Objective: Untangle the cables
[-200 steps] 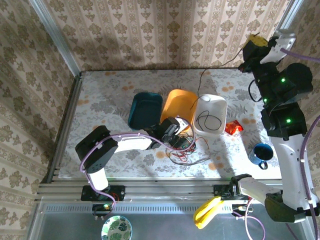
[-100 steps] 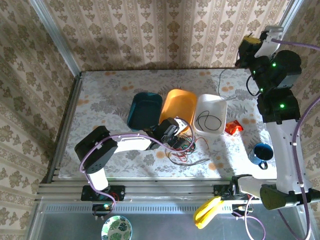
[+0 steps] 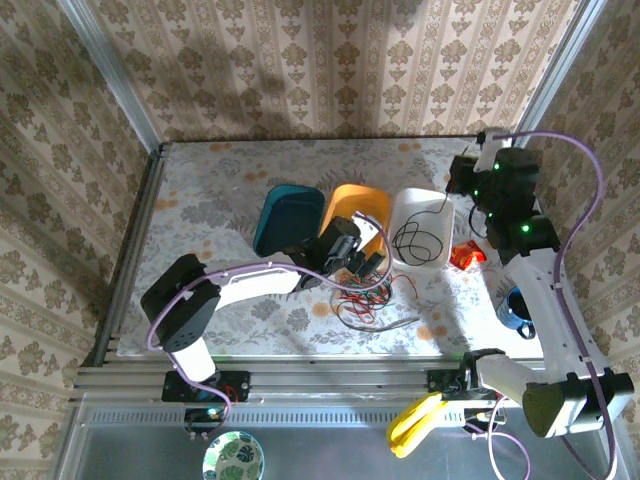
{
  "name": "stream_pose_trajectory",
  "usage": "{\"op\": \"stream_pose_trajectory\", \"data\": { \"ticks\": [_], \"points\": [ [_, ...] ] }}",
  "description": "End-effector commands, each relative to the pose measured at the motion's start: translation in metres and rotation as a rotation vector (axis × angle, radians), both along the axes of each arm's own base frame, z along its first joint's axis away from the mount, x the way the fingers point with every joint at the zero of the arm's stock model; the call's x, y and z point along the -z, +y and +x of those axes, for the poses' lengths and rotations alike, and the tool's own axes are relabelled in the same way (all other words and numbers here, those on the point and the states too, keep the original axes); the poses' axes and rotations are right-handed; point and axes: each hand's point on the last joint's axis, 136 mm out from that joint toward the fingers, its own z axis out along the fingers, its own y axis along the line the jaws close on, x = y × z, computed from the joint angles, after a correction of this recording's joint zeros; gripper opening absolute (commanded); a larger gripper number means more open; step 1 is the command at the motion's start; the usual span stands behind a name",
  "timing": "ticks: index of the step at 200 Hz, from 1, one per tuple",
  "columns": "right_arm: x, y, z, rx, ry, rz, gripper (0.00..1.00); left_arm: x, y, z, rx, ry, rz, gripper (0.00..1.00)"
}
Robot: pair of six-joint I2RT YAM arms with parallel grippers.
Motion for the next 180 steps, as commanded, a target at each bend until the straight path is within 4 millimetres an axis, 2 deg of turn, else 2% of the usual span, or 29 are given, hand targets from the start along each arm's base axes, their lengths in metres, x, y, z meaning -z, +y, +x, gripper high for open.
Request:
{"op": "stream_pose_trajectory", "data": {
  "ticks": [1, 19, 42, 63, 87, 143, 152, 156, 180],
  "points": [
    [0.028, -0.015, -0.01, 0.139, 0.045, 0.025, 0.0, -0.062, 0.018, 0.027, -0.164, -0.097, -0.178, 1.0],
    [0.052, -0.024, -0.016, 0.219, 0.086, 0.009, 0.0, -0.069, 0.042, 0.04, -0.263, -0.083, -0.249, 1.0],
    [0.072, -0.027, -0.019, 0.276, 0.126, -0.052, 0.0, -0.07, 0.07, 0.049, -0.354, -0.043, -0.319, 1.0],
    [0.094, -0.029, -0.016, 0.303, 0.183, -0.074, 0.0, -0.065, 0.083, 0.049, -0.378, -0.021, -0.328, 1.0],
    [0.122, -0.018, -0.009, 0.269, 0.251, -0.055, 0.0, -0.058, 0.088, 0.044, -0.374, 0.0, -0.288, 1.0],
    [0.206, 0.012, -0.001, 0.167, 0.493, 0.03, 0.0, -0.041, 0.09, 0.032, -0.327, 0.045, -0.206, 1.0],
    [0.213, 0.016, 0.0, 0.151, 0.515, 0.043, 0.0, -0.039, 0.091, 0.031, -0.329, 0.046, -0.197, 1.0],
    [0.225, 0.019, 0.001, 0.145, 0.549, 0.046, 0.0, -0.039, 0.091, 0.031, -0.327, 0.047, -0.194, 1.0],
    [0.25, 0.029, 0.005, 0.11, 0.624, 0.069, 0.01, -0.036, 0.088, 0.029, -0.302, 0.055, -0.183, 1.0]
  ]
}}
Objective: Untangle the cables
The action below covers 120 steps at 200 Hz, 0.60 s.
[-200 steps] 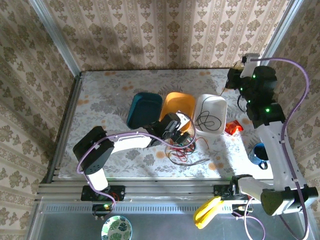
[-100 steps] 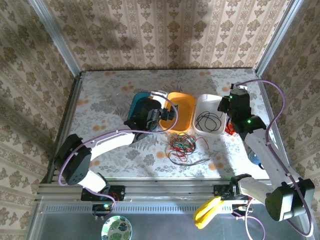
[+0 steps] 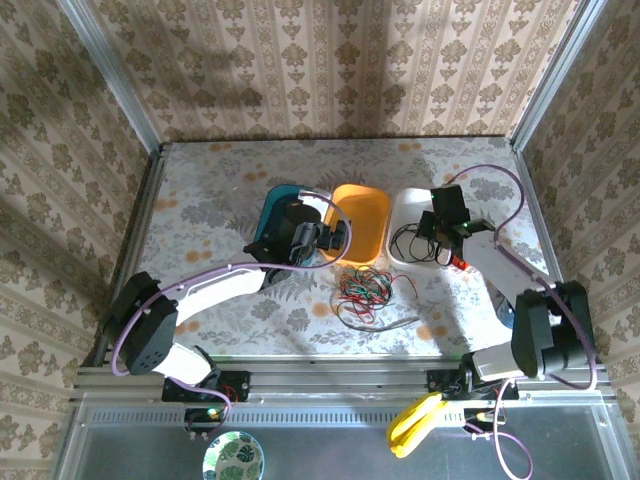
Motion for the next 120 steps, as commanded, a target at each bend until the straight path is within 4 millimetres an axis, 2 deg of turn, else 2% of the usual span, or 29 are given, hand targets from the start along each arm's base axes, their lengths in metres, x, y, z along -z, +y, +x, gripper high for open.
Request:
{"op": "stream_pose_trajectory", "data": {
  "ticks": [1, 30, 37, 55, 70, 82, 120],
  "points": [
    [0.022, 0.017, 0.002, -0.028, 0.062, 0.082, 0.01, 0.003, -0.001, -0.009, 0.041, 0.016, 0.023, 1.0],
    [0.038, 0.029, 0.01, -0.058, 0.118, 0.121, 0.06, 0.01, -0.009, -0.016, 0.11, 0.043, 0.062, 1.0],
    [0.037, 0.031, 0.012, -0.065, 0.114, 0.131, 0.1, 0.011, -0.01, -0.019, 0.122, 0.05, 0.07, 1.0],
    [0.032, 0.033, 0.016, -0.072, 0.102, 0.137, 0.27, 0.017, -0.009, -0.022, 0.138, 0.064, 0.093, 1.0],
    [0.023, 0.03, 0.019, -0.063, 0.086, 0.124, 0.43, 0.02, -0.01, -0.025, 0.154, 0.077, 0.108, 1.0],
    [0.012, 0.027, 0.019, -0.06, 0.064, 0.108, 0.51, 0.024, -0.011, -0.029, 0.174, 0.091, 0.117, 1.0],
    [-0.029, 0.022, 0.01, -0.108, -0.021, 0.0, 0.57, 0.042, -0.015, -0.05, 0.281, 0.177, 0.155, 1.0]
  ]
}}
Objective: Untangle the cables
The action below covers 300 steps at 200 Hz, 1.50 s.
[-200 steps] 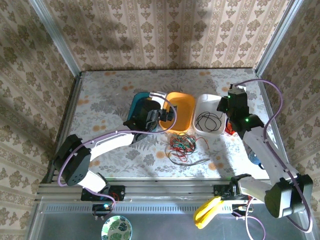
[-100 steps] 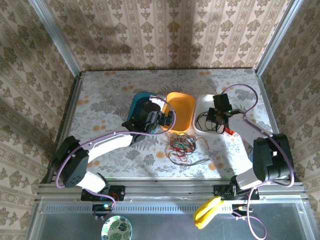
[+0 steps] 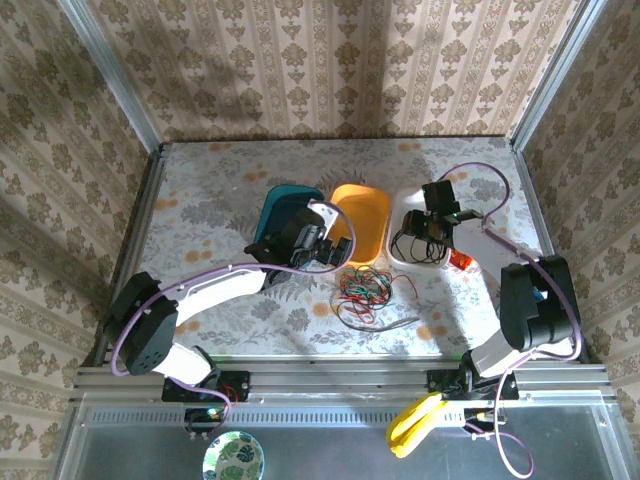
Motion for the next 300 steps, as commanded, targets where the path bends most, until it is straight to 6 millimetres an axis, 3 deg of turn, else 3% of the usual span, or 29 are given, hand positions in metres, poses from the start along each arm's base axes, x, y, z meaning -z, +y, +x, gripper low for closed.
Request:
{"op": "stream_pose_trajectory", "data": {
  "ticks": [1, 55, 76, 99, 128, 151, 178, 210, 253, 300],
  "points": [
    [-0.041, -0.003, -0.003, -0.037, -0.082, -0.086, 0.57, 0.009, -0.005, -0.02, 0.11, 0.061, 0.039, 1.0],
    [-0.059, 0.008, -0.026, -0.111, -0.093, -0.082, 0.57, 0.023, -0.007, -0.035, 0.18, 0.124, 0.077, 1.0],
    [-0.067, 0.03, -0.04, -0.223, -0.107, -0.023, 0.55, 0.034, -0.006, -0.053, 0.242, 0.185, 0.097, 1.0],
    [-0.068, 0.069, -0.073, -0.416, -0.082, -0.009, 0.54, 0.053, -0.002, -0.085, 0.338, 0.259, 0.15, 1.0],
    [-0.041, 0.122, -0.131, -0.703, 0.044, 0.013, 0.54, 0.074, 0.007, -0.106, 0.36, 0.307, 0.23, 1.0],
    [-0.012, 0.134, -0.157, -0.776, 0.141, -0.009, 0.52, 0.084, 0.009, -0.106, 0.344, 0.297, 0.257, 1.0],
    [0.011, 0.123, -0.16, -0.723, 0.203, -0.055, 0.37, 0.086, 0.005, -0.1, 0.333, 0.275, 0.28, 1.0],
    [0.028, 0.109, -0.158, -0.681, 0.251, -0.083, 0.27, 0.088, 0.003, -0.096, 0.327, 0.254, 0.293, 1.0],
    [0.027, 0.104, -0.14, -0.635, 0.24, -0.067, 0.26, 0.081, 0.0, -0.089, 0.315, 0.222, 0.296, 1.0],
    [0.042, 0.11, -0.143, -0.659, 0.291, -0.032, 0.25, 0.064, -0.006, -0.084, 0.314, 0.187, 0.271, 1.0]
  ]
}}
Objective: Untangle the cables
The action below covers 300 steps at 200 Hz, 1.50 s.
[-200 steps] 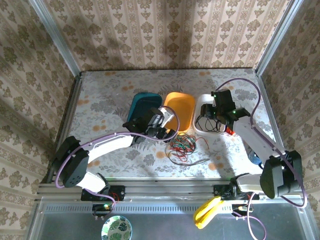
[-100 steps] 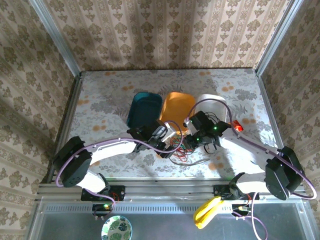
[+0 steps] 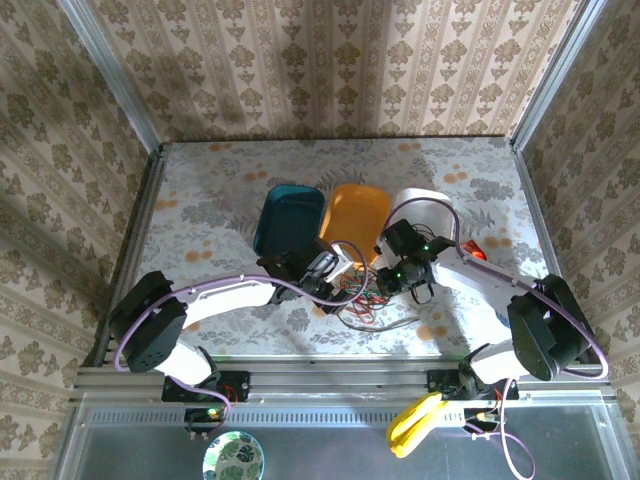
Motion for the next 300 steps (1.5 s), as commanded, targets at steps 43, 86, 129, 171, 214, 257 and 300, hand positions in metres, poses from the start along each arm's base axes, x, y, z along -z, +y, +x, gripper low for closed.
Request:
{"op": "stream_pose_trajectory", "data": {
  "ticks": [43, 86, 129, 171, 214, 257, 300],
  "points": [
    [0.007, 0.003, 0.007, 0.011, 0.029, -0.007, 0.26, -0.034, -0.02, 0.016, 0.031, -0.094, -0.054, 1.0],
    [0.005, 0.003, 0.012, 0.033, 0.024, -0.008, 0.08, -0.042, -0.035, 0.029, 0.031, -0.119, -0.09, 1.0],
    [-0.042, 0.005, 0.022, 0.033, -0.129, 0.058, 0.01, -0.033, -0.051, 0.052, -0.005, -0.173, -0.067, 0.98],
    [-0.112, 0.001, 0.037, 0.133, -0.261, 0.263, 0.0, -0.016, -0.058, 0.056, 0.023, -0.196, 0.009, 0.95],
    [-0.166, 0.0, 0.045, 0.177, -0.33, 0.458, 0.0, -0.013, -0.068, 0.051, 0.051, -0.17, -0.038, 0.93],
    [-0.169, 0.0, 0.044, 0.188, -0.297, 0.496, 0.0, -0.019, -0.069, 0.037, 0.123, -0.174, -0.088, 0.97],
    [-0.148, -0.002, 0.038, 0.201, -0.214, 0.462, 0.0, -0.033, -0.067, 0.006, 0.258, -0.136, -0.157, 0.95]
  ]
}}
